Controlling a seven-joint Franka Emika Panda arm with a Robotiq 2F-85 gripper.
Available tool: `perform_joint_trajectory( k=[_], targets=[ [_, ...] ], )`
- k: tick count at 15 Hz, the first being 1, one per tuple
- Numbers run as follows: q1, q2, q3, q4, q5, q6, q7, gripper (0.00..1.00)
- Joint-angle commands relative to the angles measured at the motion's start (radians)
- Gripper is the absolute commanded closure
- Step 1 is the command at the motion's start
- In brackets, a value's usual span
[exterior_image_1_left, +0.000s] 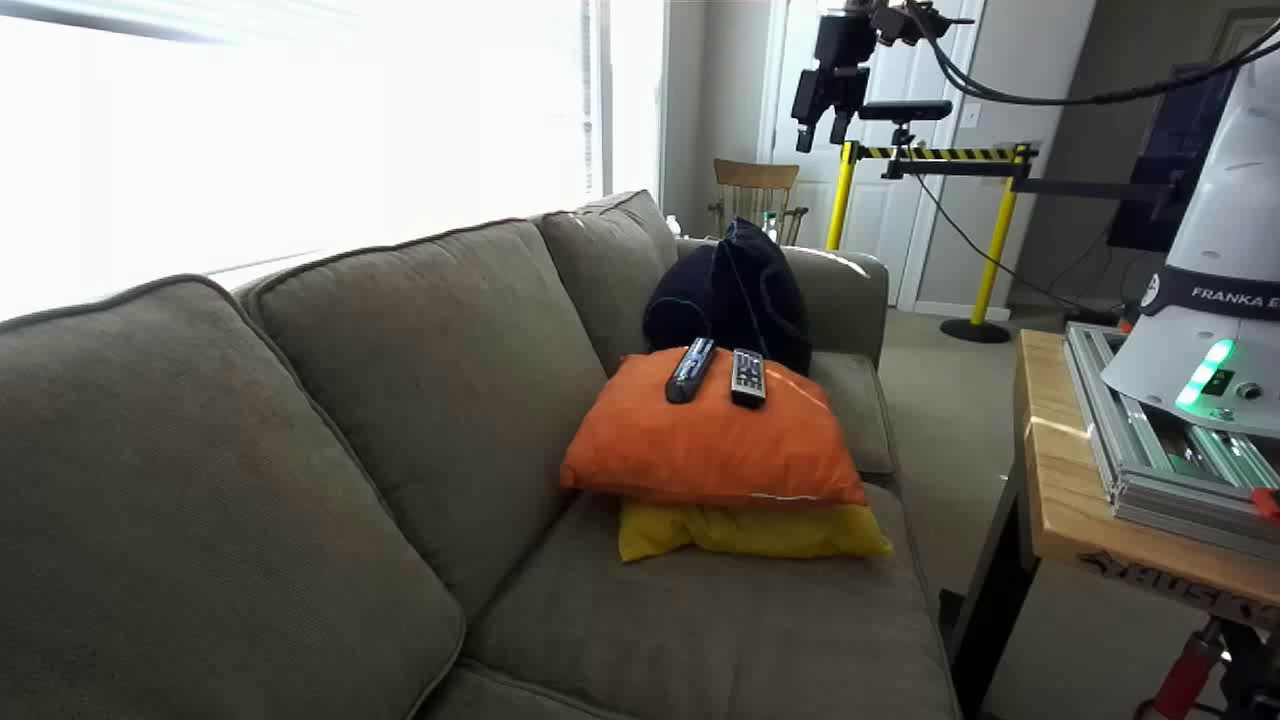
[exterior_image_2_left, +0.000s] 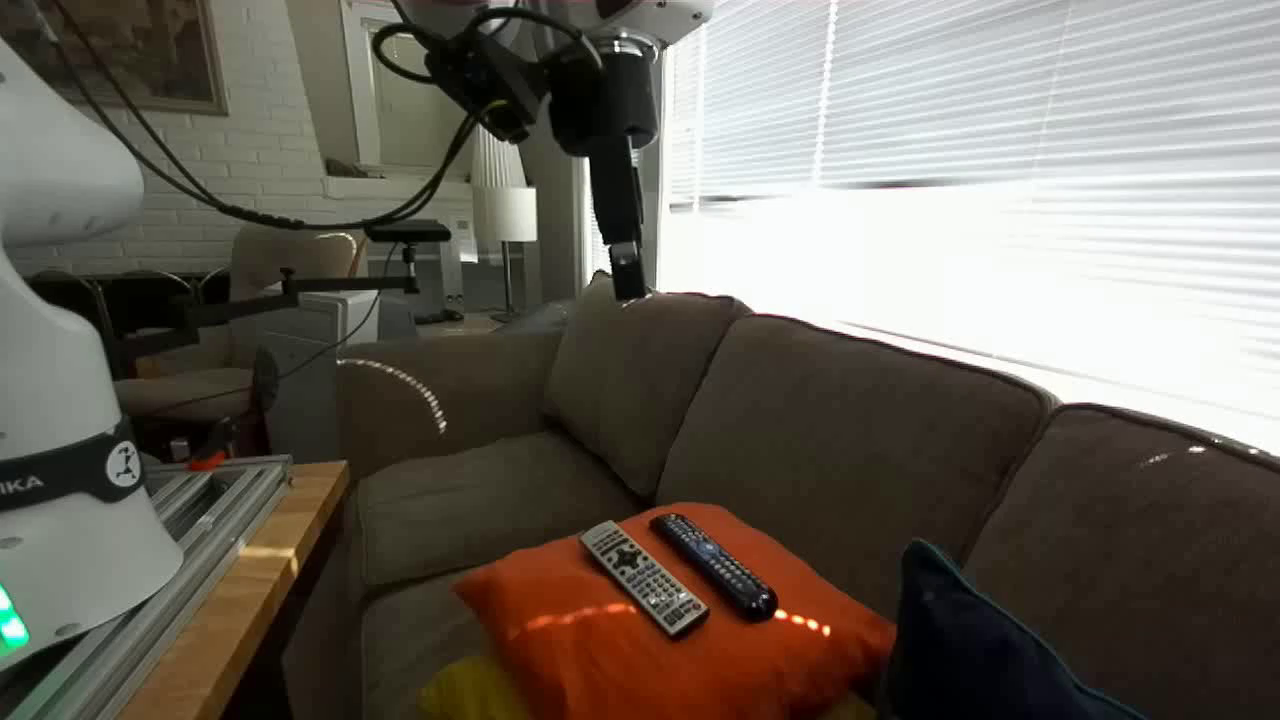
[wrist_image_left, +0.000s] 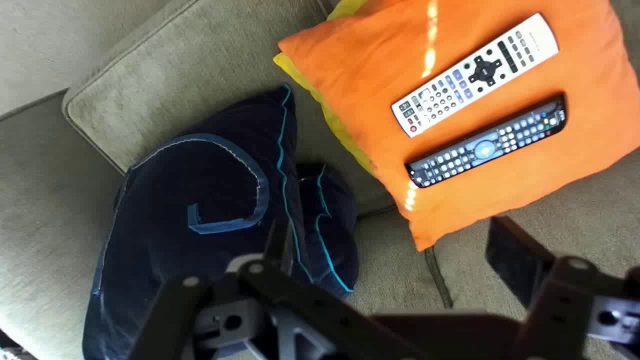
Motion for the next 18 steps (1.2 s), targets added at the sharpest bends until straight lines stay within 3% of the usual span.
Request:
perform_joint_trajectory(
  k=[1, 8, 10, 16, 18],
  targets=[
    [0.014, 0.000, -0.014, 0.002, -0.005, -0.003, 0.003, 0.00],
    [0.014, 0.000, -0.014, 0.002, -0.005, -0.003, 0.003, 0.00],
    [0.061, 0.004, -0.057, -0.006, 0.086, 0.040, -0.133, 0.00],
    [0.181, 0.141, -0.114, -0.027, 0.218, 0.296, -0.477, 0.00],
    [0.106, 0.227, -0.044, -0.010, 0.065, 0.346, -0.226, 0.00]
  ],
)
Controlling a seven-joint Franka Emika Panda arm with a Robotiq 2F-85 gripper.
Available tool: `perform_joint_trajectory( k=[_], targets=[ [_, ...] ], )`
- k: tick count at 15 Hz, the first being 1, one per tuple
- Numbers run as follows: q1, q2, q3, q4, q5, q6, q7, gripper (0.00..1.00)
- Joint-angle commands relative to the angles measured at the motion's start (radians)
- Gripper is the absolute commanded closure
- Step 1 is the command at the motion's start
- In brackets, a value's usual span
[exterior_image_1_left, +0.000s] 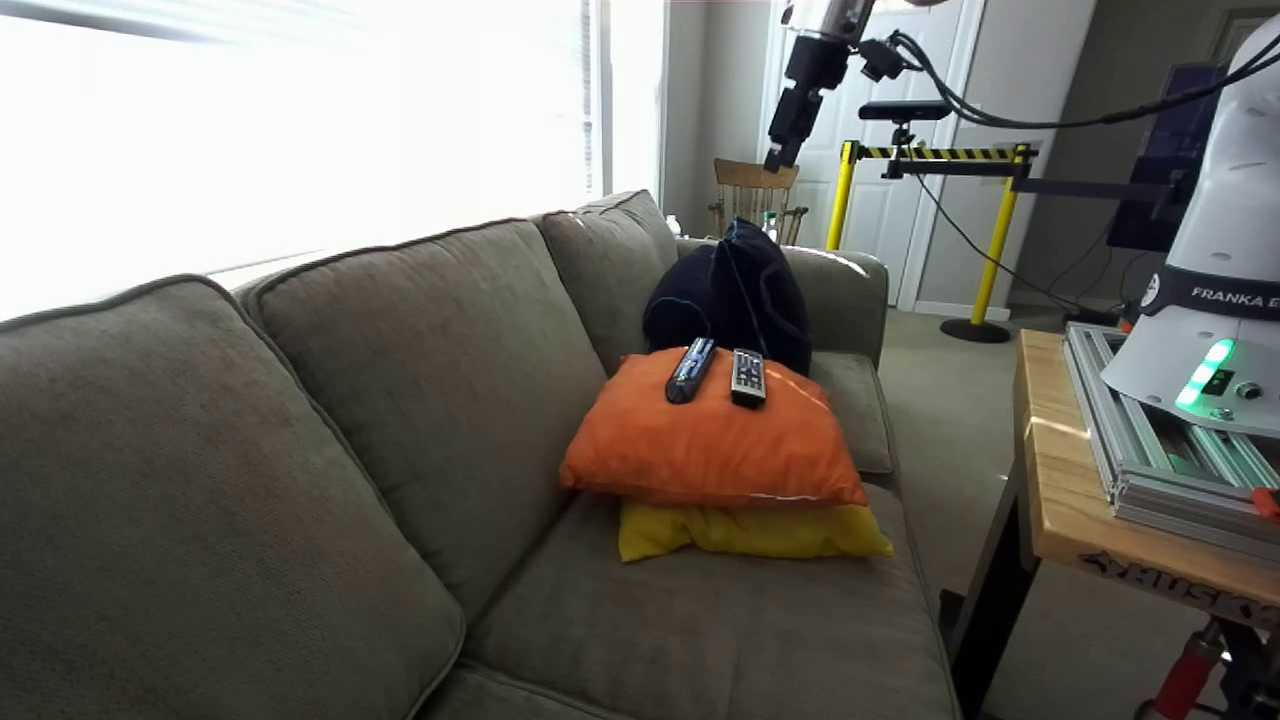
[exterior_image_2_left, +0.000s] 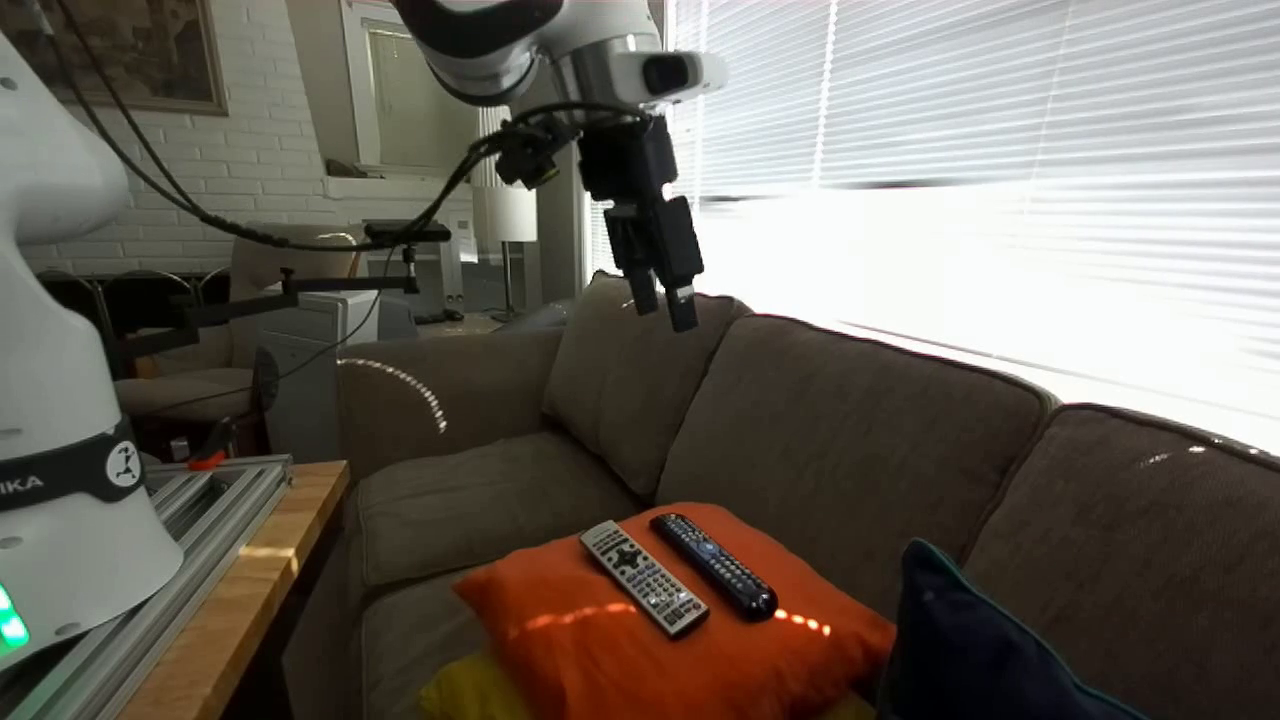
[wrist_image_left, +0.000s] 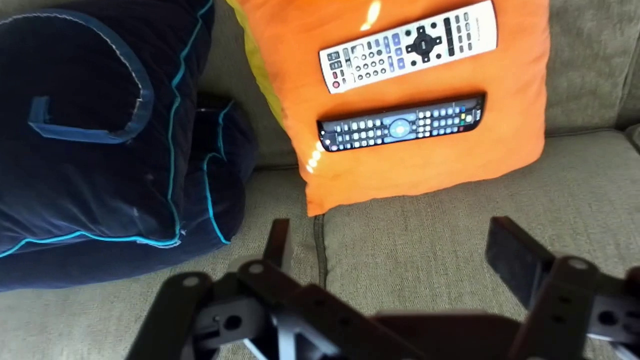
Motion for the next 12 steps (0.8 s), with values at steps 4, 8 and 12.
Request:
perform_joint_trajectory(
  k=[4, 8, 12],
  targets=[
    [-0.098, 0.232, 0.050, 0.055, -0.273, 0.063, 0.467, 0.00],
    [-0.071, 0.232, 0.016, 0.032, -0.276, 0.065, 0.479, 0.00],
    [-0.070, 0.238, 0.014, 0.043, -0.279, 0.058, 0.495, 0.00]
  ],
)
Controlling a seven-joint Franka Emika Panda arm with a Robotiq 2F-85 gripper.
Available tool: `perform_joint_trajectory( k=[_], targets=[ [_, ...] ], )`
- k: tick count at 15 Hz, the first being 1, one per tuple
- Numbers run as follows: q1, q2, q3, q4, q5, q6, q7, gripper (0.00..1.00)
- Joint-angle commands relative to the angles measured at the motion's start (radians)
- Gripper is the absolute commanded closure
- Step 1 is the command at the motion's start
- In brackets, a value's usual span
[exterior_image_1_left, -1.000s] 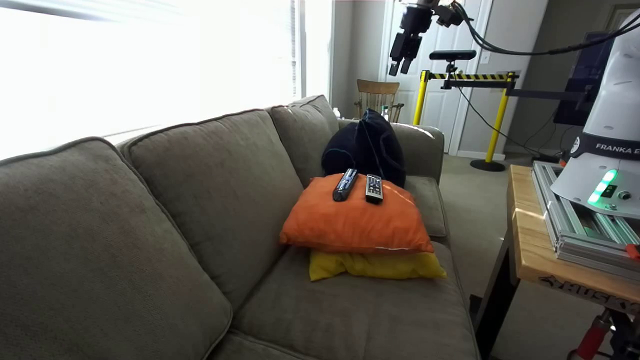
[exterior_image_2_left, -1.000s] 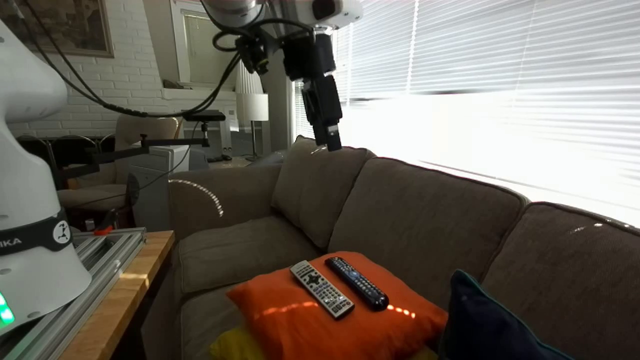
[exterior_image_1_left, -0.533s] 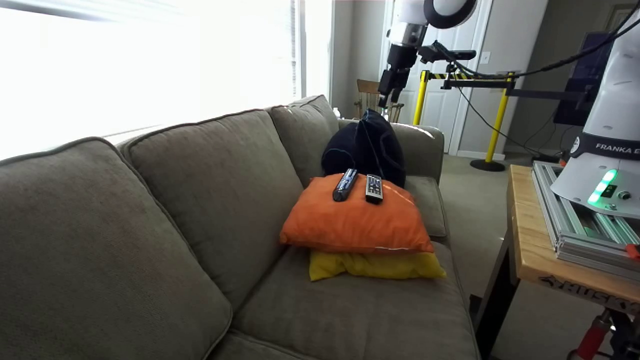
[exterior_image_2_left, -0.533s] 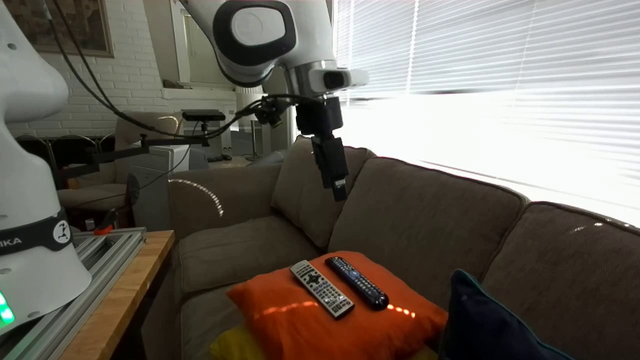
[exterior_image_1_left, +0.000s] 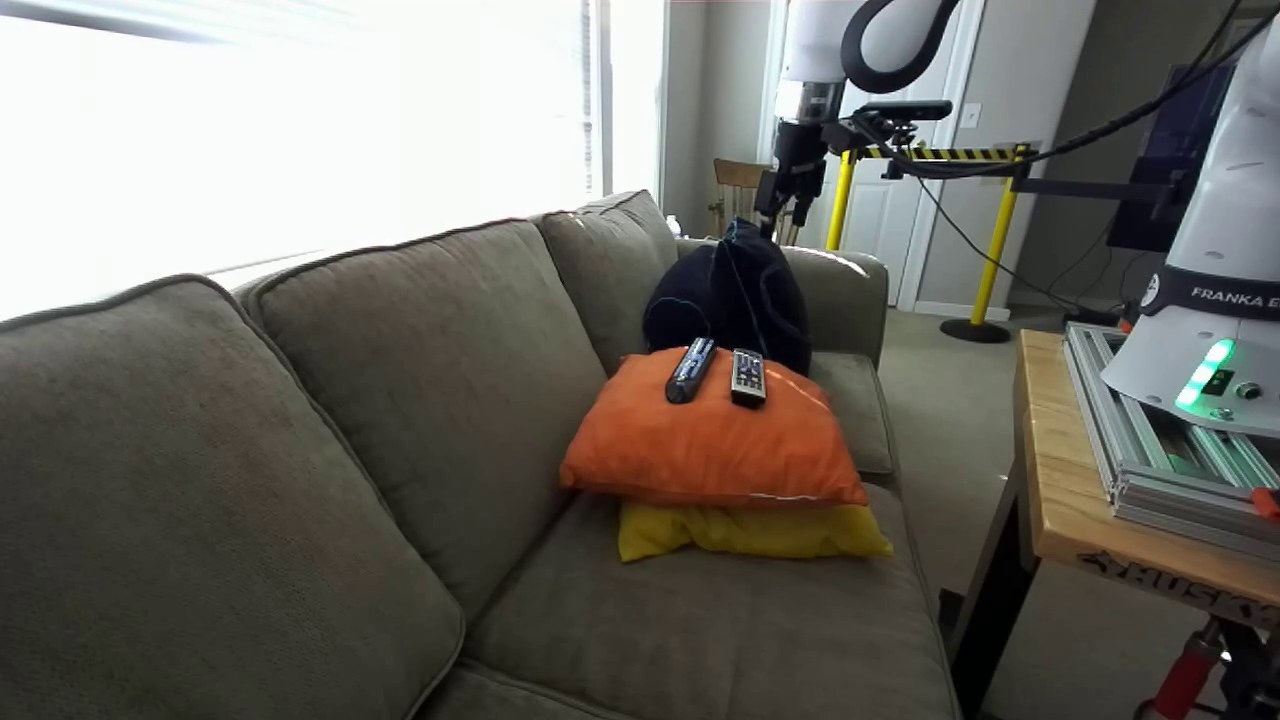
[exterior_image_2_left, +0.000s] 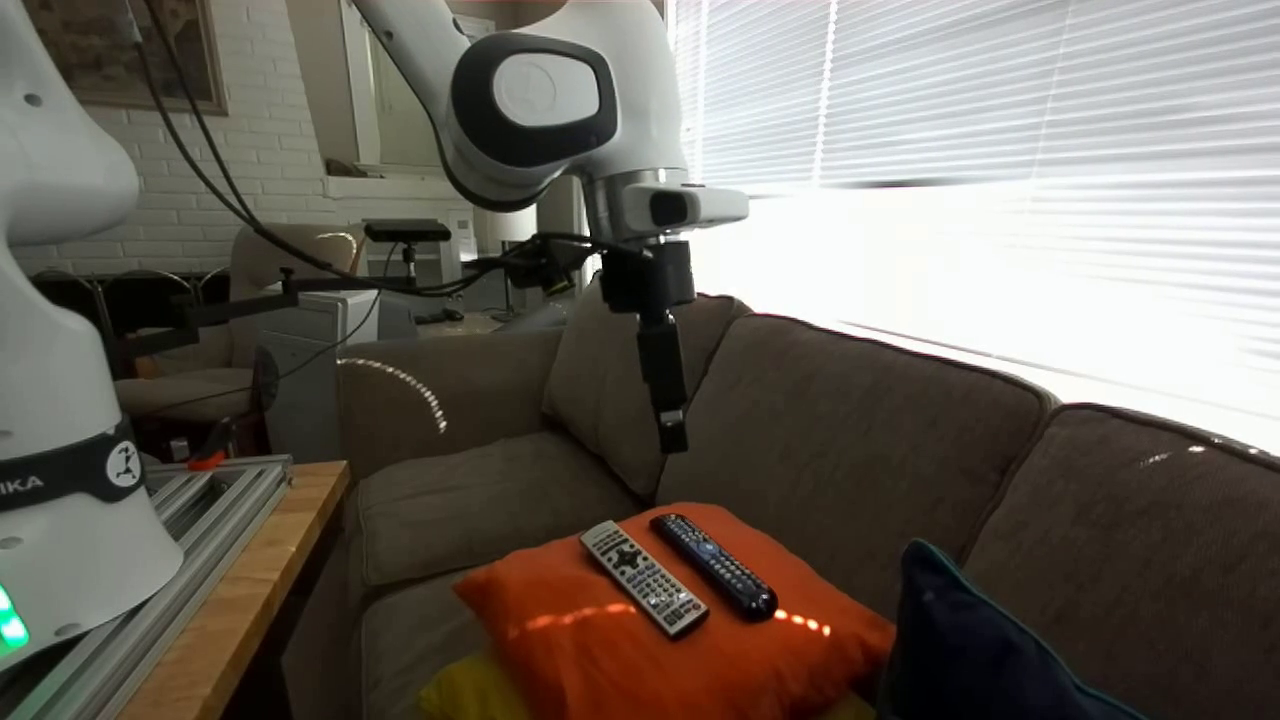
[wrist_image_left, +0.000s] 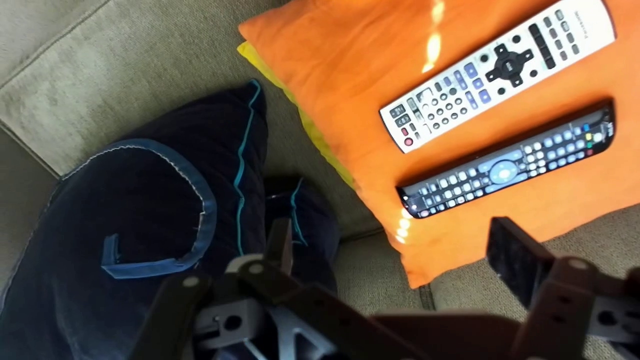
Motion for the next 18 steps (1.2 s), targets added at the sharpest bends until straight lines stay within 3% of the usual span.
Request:
perform_joint_trajectory(
  k=[1, 3, 8, 10, 11, 14, 18],
  targets=[
    [0.027, -0.001, -0.027, 0.002, 0.005, -0.003, -0.005, 0.00],
    [0.039, 0.034, -0.037, 0.036, -0.059, -0.036, 0.223, 0.00],
    [0.072, 0.068, -0.072, 0.025, -0.178, -0.044, 0.561, 0.00],
    [0.115, 0.112, -0.047, 0.012, -0.130, -0.089, 0.672, 0.00],
    [0.129, 0.135, -0.030, 0.016, -0.051, -0.134, 0.649, 0.00],
    [0.156, 0.208, 0.014, 0.015, 0.168, -0.115, 0.564, 0.00],
    [0.192, 0.268, 0.017, 0.002, 0.251, 0.034, 0.532, 0.00]
  ],
)
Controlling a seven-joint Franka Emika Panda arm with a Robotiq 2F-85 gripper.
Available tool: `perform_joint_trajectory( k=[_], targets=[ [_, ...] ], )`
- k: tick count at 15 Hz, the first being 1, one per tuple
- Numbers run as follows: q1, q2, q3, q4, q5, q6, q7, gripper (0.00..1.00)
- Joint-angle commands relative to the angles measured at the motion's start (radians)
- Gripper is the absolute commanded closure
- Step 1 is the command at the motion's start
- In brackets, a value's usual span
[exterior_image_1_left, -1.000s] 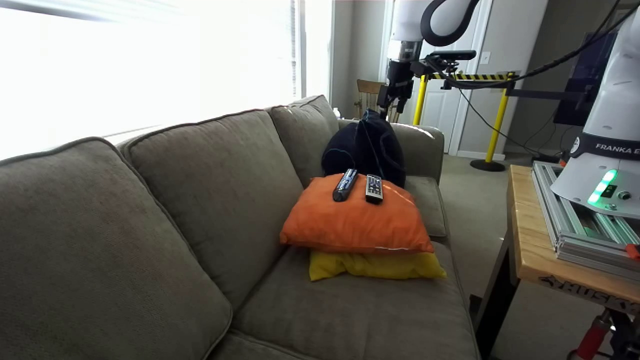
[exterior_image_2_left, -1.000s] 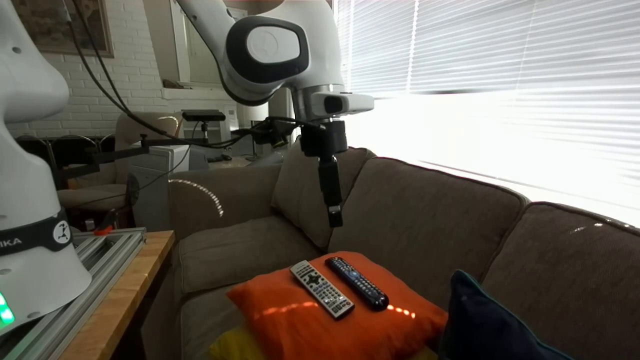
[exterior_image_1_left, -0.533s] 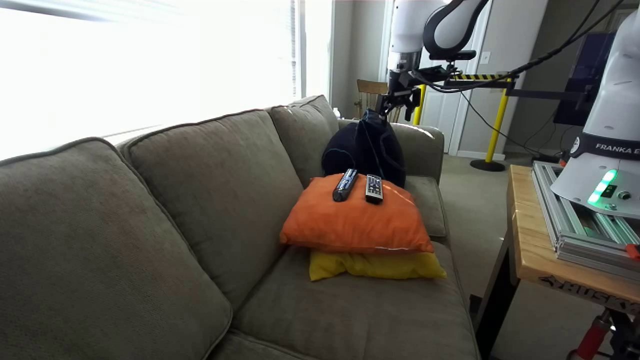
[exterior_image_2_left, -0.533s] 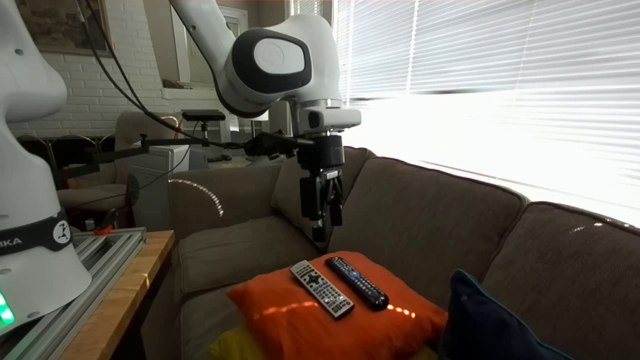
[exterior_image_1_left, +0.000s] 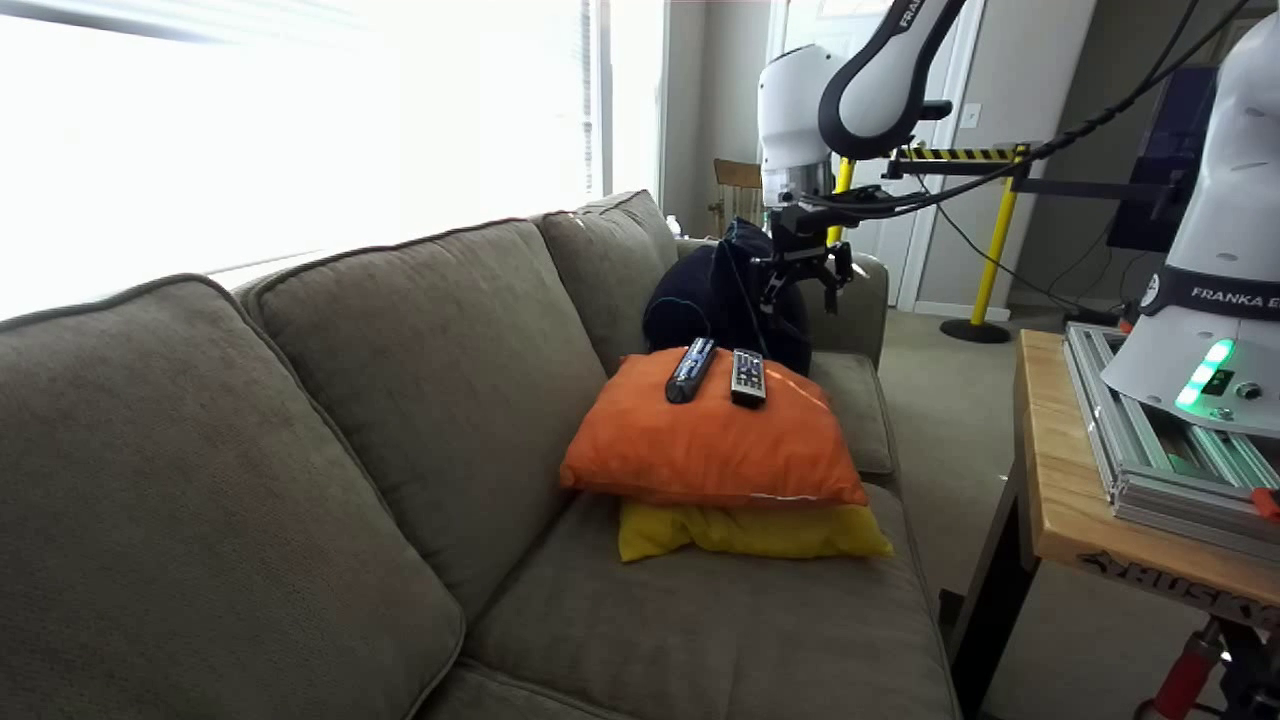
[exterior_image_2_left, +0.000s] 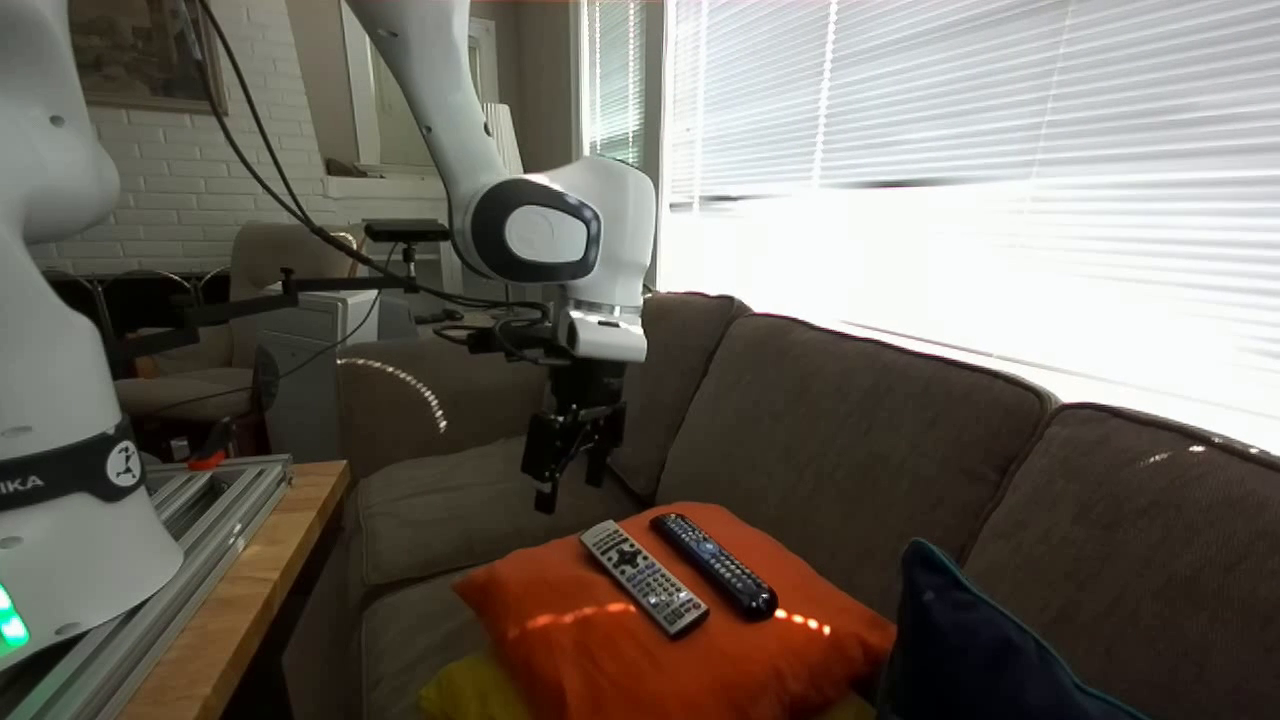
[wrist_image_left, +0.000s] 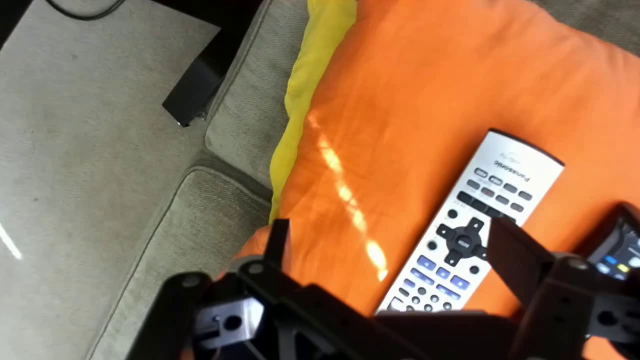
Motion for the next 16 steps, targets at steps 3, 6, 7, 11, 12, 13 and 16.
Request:
perform_joint_trajectory(
  k=[3, 6, 7, 11, 12, 13, 16],
  targets=[
    [0.063, 0.086, -0.053, -0.009, 0.038, 0.298, 0.015, 0.00],
    [0.110, 0.132, -0.105, -0.005, 0.062, 0.416, 0.028, 0.00],
    [0.130, 0.151, -0.126, -0.002, 0.072, 0.444, 0.034, 0.00],
    [0.229, 0.219, -0.233, 0.016, 0.118, 0.512, 0.030, 0.00],
    [0.287, 0.229, -0.293, 0.018, 0.119, 0.510, 0.042, 0.00],
    [0.214, 0.190, -0.221, -0.001, 0.142, 0.482, -0.026, 0.00],
    [0.277, 0.216, -0.285, 0.007, 0.143, 0.493, -0.016, 0.00]
  ],
)
